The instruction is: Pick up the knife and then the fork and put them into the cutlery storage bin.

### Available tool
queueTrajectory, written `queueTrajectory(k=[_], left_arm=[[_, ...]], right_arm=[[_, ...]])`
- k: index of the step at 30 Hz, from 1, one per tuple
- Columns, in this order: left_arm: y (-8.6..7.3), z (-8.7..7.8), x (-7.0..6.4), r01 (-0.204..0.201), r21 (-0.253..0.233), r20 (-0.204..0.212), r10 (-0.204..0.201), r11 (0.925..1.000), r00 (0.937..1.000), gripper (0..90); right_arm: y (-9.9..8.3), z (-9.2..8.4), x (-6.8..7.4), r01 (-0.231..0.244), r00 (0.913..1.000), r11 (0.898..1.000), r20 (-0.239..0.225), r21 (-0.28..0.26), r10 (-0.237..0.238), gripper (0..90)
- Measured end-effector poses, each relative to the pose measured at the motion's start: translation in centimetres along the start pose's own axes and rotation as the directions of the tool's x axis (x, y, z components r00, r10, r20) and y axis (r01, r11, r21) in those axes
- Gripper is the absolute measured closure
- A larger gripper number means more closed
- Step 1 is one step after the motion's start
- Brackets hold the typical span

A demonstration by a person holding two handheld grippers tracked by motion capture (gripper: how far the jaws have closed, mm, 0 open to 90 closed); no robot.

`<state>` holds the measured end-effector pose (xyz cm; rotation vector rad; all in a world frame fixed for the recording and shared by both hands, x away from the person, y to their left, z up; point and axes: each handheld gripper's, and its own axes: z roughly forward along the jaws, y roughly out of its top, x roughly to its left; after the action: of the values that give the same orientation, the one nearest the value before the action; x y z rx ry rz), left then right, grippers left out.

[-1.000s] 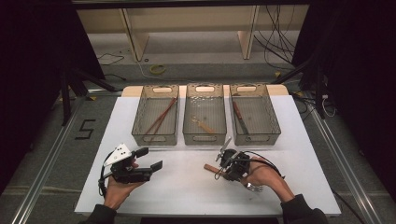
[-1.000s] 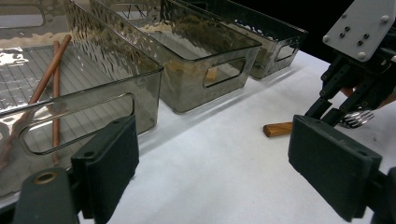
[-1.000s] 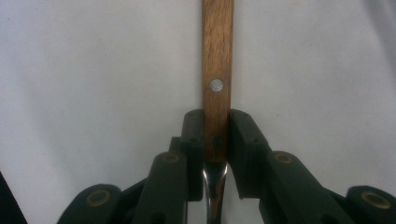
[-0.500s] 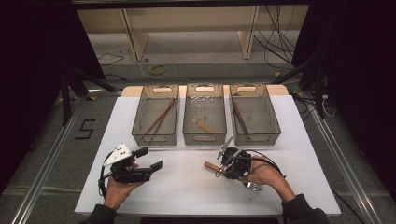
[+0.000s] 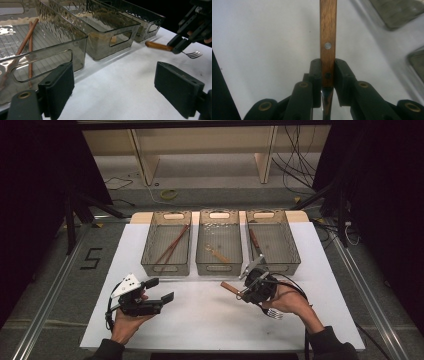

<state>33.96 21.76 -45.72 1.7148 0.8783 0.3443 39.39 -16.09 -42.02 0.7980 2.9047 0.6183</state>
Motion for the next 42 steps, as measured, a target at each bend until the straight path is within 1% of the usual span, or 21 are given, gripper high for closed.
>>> queueTrajectory(k=[5, 10, 12, 17, 22, 24, 27, 30, 34, 38, 42], left_arm=[[0.0, 0.0, 0.0, 0.001, 0.000, -0.001, -0.001, 1.0000, 1.0000, 15.8], [0.0, 0.0, 0.1, 0.000, 0.004, -0.002, 0.000, 1.0000, 1.0000, 15.8], [0.0, 0.0, 0.1, 0.000, 0.003, -0.003, 0.000, 1.0000, 1.0000, 15.8], [0.0, 0.0, 0.1, 0.001, 0.003, -0.002, -0.001, 1.0000, 1.0000, 15.8], [0.0, 0.0, 0.1, -0.001, 0.000, -0.003, 0.001, 1.0000, 1.0000, 15.8], [0.0, 0.0, 0.1, -0.001, 0.001, -0.004, 0.001, 1.0000, 1.0000, 15.8], [0.0, 0.0, 0.1, -0.002, -0.001, -0.004, 0.002, 1.0000, 1.0000, 15.8], [0.0, 0.0, 0.1, -0.001, 0.000, -0.004, 0.001, 1.0000, 1.0000, 15.8], [0.0, 0.0, 0.1, -0.002, -0.001, -0.004, 0.002, 1.0000, 1.0000, 15.8], [0.0, 0.0, 0.1, -0.002, -0.001, -0.004, 0.002, 1.0000, 1.0000, 15.8], [0.0, 0.0, 0.2, 0.000, -0.004, -0.005, -0.001, 1.0000, 1.0000, 15.8]], right_arm=[[-0.1, -1.3, -1.0, -0.031, 0.9995, 0.997, 0.002, -0.065, 0.031, 77.9], [-0.1, -2.5, -2.0, -0.063, 0.9980, 0.991, 0.002, -0.119, 0.063, 77.8], [-0.2, -3.0, -2.4, -0.085, 0.9963, 0.986, 0.001, -0.141, 0.086, 77.8], [-0.3, -3.8, -3.5, -0.110, 0.9930, 0.976, 0.020, -0.188, 0.116, 77.8], [-0.3, -4.7, -4.7, -0.140, 0.9880, 0.962, 0.029, -0.233, 0.151, 77.8], [-0.2, -5.0, -5.1, -0.152, 0.9857, 0.957, 0.034, -0.247, 0.165, 77.8], [-0.1, -5.4, -5.7, -0.161, 0.9833, 0.952, 0.041, -0.260, 0.177, 77.8], [0.1, -5.7, -6.2, -0.180, 0.9787, 0.946, 0.048, -0.270, 0.199, 77.8], [0.3, -6.1, -7.1, -0.192, 0.9745, 0.938, 0.058, -0.287, 0.217, 77.8], [0.6, -6.6, -8.2, -0.213, 0.9672, 0.928, 0.068, -0.305, 0.245, 77.8], [1.0, -7.1, -9.2, -0.237, 0.9589, 0.915, 0.072, -0.328, 0.274, 77.8]])
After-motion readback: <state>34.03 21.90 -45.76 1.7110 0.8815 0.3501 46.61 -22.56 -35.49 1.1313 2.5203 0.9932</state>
